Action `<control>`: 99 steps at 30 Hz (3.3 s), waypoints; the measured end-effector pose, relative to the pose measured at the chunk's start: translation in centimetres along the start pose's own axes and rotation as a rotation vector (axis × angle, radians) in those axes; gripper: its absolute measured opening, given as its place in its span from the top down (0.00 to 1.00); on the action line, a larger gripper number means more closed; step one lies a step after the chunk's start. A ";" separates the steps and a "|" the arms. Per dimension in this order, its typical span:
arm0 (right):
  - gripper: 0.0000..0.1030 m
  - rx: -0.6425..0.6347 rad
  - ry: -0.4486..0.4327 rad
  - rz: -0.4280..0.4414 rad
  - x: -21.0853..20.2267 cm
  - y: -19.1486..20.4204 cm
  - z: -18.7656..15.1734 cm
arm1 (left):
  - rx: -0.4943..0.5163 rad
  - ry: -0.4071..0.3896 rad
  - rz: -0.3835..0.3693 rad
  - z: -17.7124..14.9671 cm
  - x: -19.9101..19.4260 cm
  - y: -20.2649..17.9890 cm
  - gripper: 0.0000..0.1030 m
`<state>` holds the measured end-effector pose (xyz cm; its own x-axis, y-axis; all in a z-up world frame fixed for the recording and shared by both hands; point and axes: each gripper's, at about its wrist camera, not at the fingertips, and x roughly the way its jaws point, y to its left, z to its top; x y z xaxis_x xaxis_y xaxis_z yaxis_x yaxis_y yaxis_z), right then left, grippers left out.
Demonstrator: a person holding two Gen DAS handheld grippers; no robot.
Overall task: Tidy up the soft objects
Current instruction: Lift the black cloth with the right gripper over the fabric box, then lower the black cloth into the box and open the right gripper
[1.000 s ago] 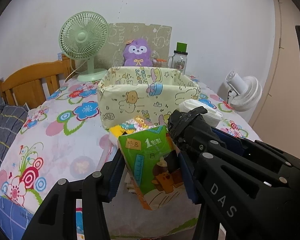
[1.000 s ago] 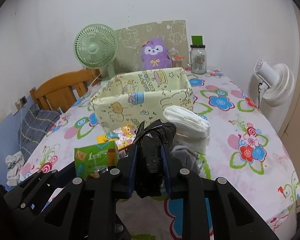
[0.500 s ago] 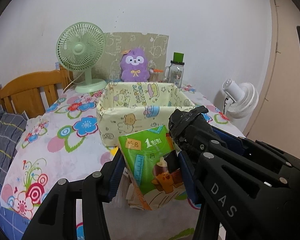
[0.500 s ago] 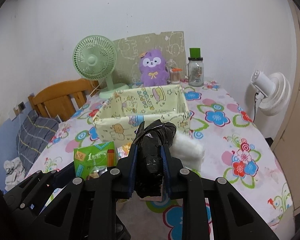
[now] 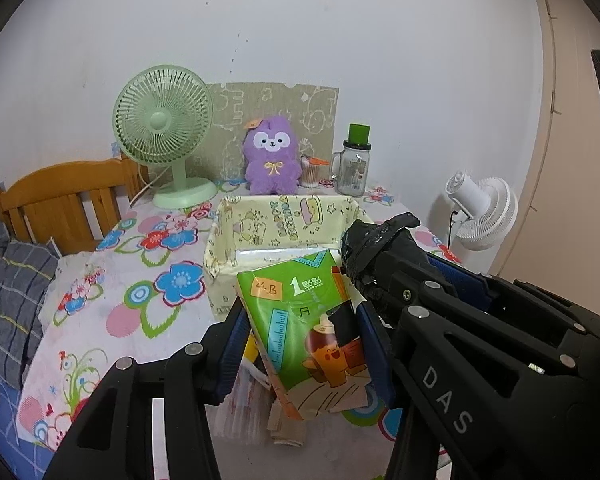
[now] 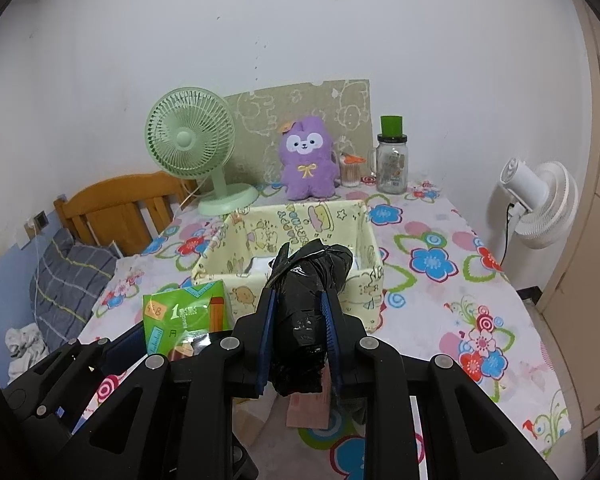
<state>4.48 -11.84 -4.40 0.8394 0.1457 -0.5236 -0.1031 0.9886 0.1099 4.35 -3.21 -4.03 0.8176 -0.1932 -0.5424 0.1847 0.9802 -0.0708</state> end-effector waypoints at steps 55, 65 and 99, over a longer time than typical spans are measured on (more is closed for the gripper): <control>0.75 0.007 -0.034 0.018 7.7 -1.6 8.8 | -0.003 -0.029 0.028 8.3 6.8 0.8 0.47; 0.75 0.031 0.008 0.026 10.9 -2.2 9.0 | -0.005 0.016 0.024 8.8 9.9 1.4 0.47; 0.15 0.070 0.098 0.035 16.6 -3.1 7.9 | -0.063 0.154 0.056 7.9 16.5 3.7 0.16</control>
<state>22.98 -12.76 -6.78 0.7793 0.1864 -0.5982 -0.0911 0.9783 0.1862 22.87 -3.13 -6.61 0.7316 -0.1339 -0.6684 0.1024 0.9910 -0.0864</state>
